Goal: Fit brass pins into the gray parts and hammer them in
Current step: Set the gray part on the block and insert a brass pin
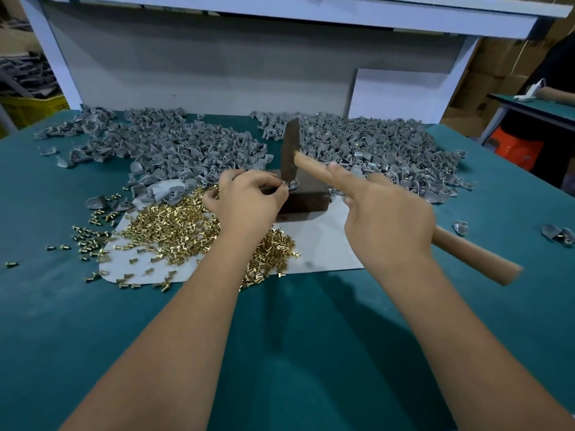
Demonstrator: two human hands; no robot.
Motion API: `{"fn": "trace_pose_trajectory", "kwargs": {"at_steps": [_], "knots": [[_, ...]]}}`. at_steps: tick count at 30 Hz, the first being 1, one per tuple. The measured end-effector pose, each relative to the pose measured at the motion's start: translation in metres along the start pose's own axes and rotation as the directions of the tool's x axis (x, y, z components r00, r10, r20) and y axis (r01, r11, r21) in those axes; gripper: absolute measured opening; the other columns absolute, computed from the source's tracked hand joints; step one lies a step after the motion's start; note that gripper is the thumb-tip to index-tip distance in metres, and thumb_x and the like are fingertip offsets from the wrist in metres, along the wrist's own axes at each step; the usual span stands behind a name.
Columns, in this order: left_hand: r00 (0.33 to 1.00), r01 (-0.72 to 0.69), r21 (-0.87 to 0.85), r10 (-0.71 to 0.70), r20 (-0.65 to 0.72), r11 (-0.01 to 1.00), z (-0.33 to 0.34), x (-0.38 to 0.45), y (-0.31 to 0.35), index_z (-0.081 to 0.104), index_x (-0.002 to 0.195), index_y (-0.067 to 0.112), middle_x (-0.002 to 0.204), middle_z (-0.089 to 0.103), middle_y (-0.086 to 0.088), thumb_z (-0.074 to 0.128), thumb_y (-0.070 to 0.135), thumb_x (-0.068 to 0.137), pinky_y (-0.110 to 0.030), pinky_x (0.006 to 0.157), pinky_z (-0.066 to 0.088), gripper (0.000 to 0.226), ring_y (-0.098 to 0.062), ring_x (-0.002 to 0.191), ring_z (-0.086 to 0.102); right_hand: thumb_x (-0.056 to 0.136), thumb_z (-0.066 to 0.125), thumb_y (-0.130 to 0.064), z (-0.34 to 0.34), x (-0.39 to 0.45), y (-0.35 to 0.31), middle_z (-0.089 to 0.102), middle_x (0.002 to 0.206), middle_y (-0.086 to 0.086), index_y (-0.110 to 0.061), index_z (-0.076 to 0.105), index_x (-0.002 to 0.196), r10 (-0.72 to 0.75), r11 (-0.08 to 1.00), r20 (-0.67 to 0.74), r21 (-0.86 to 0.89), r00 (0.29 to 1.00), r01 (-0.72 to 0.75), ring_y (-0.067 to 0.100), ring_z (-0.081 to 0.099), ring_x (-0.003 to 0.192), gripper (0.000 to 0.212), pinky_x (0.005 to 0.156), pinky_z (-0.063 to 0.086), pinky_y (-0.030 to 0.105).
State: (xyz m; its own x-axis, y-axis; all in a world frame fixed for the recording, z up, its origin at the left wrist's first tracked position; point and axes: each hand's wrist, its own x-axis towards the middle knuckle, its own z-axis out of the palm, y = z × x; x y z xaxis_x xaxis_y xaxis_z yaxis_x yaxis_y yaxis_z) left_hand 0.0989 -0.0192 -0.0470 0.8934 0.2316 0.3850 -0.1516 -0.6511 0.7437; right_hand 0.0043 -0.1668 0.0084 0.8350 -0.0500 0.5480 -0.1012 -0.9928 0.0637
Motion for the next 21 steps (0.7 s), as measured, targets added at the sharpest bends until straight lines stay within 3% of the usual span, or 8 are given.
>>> {"fn": "trace_pose_trajectory", "kwargs": {"at_steps": [3,6,11,14,18,21], "knots": [[0.999,0.006,0.015,-0.005,-0.038,1.000,0.000,0.000,0.000,0.068,0.072,0.045,0.095,0.066,0.028,0.072,0.047,0.080,-0.052,0.108,0.018,0.010,-0.004,0.128,0.037,0.089,0.059,-0.017,-0.010,0.010,0.001,0.039,0.076,-0.005,-0.050,0.038,0.137,0.054,0.997,-0.136,0.055,0.989,-0.047,0.024,0.044,0.058,0.062,0.046,0.012,0.021],[0.998,-0.042,0.000,0.042,-0.036,0.999,0.002,-0.002,-0.002,0.073,0.077,0.043,0.083,0.058,0.031,0.071,0.046,0.082,-0.052,0.106,0.018,0.006,-0.006,0.125,0.037,0.079,0.071,-0.011,-0.013,0.010,0.003,0.038,0.070,-0.004,-0.040,0.051,0.133,0.119,0.989,-0.268,0.114,0.956,-0.091,0.018,0.031,0.052,0.064,0.047,0.011,0.017],[1.000,0.007,-0.047,-0.008,-0.010,0.999,0.000,-0.001,0.000,0.064,0.069,0.046,0.083,0.056,0.034,0.074,0.044,0.080,-0.048,0.107,0.015,0.015,-0.004,0.123,0.034,0.095,0.049,-0.020,0.002,-0.003,0.003,0.053,0.092,-0.003,-0.052,0.026,0.141,0.028,0.998,0.056,0.047,0.998,-0.031,0.026,0.053,0.070,0.061,0.050,0.021,0.029],[0.999,0.022,-0.006,-0.022,-0.036,1.000,0.001,0.000,0.001,0.069,0.071,0.044,0.085,0.058,0.030,0.074,0.045,0.080,-0.051,0.108,0.017,0.010,-0.004,0.125,0.037,0.093,0.054,-0.019,-0.006,0.006,0.005,0.042,0.079,-0.003,-0.052,0.033,0.138,0.059,0.997,-0.061,0.045,0.996,-0.056,0.023,0.038,0.059,0.060,0.044,0.012,0.024],[0.998,-0.035,-0.008,0.035,-0.056,0.999,0.002,-0.001,-0.001,0.074,0.078,0.041,0.083,0.058,0.031,0.073,0.044,0.081,-0.050,0.105,0.019,0.005,-0.007,0.123,0.040,0.084,0.065,-0.011,-0.012,0.010,0.008,0.038,0.070,-0.003,-0.040,0.047,0.136,0.079,0.993,-0.238,0.106,0.968,-0.055,0.019,0.031,0.050,0.062,0.045,0.013,0.018],[0.999,-0.012,-0.025,0.011,-0.050,1.000,0.003,0.000,-0.002,0.070,0.073,0.044,0.083,0.057,0.033,0.074,0.045,0.080,-0.048,0.105,0.018,0.007,-0.003,0.122,0.036,0.092,0.054,-0.015,-0.006,0.003,0.005,0.044,0.081,-0.002,-0.046,0.031,0.142,0.004,1.000,-0.029,-0.007,1.000,-0.004,0.021,0.033,0.059,0.063,0.044,0.013,0.025]]}}
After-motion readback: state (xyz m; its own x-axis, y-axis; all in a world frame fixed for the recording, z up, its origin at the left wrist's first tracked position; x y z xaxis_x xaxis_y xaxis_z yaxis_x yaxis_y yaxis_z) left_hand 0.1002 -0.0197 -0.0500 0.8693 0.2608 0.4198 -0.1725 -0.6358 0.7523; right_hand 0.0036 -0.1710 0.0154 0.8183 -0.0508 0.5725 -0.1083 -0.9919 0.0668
